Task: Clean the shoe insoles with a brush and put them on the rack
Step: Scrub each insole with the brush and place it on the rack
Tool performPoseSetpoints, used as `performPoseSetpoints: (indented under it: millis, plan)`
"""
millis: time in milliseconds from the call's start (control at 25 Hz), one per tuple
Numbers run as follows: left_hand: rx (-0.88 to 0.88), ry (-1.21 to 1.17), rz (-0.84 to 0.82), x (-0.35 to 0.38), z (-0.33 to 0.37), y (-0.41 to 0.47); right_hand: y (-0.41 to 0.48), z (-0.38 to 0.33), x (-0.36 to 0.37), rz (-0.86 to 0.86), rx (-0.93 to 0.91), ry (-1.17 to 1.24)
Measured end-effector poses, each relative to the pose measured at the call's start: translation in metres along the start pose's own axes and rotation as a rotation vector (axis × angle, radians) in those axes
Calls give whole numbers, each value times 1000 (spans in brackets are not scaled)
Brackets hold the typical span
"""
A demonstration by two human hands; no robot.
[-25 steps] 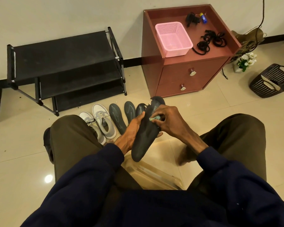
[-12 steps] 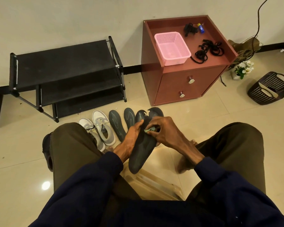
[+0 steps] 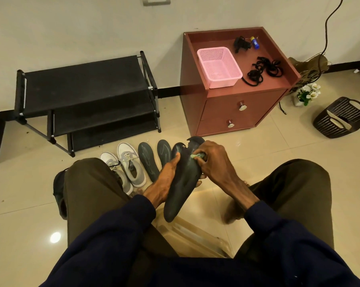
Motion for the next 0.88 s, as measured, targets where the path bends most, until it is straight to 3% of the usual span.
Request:
performPoseSetpoints:
  millis: [80, 200, 360, 520, 720, 880]
  plan:
    - [-20, 14, -8, -1, -2, 0, -1, 6, -1, 11, 39, -1]
    - [4, 6, -20, 0, -2, -1, -13, -8, 10, -162, -48, 61]
    - [-21, -4, -22, -4, -3, 5, -1, 8, -5, 53, 77, 29]
    - [-10, 20, -29, -3, -4, 1, -14, -7, 6, -129, -35, 122]
    - [-58, 3, -18, -6, -8, 6, 0, 11, -4, 67, 76, 60]
    - [-37, -4, -20, -4, -8, 3, -12, -5, 8, -153, -32, 129]
Point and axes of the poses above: each hand's wrist, its own y-axis towards the middle knuckle, its own x-axis out of the palm, z = x × y, the point moved 6 cm from there along y, towards the middle knuckle, and after that the axes turned 10 degrees about x, right-handed, at the moved point
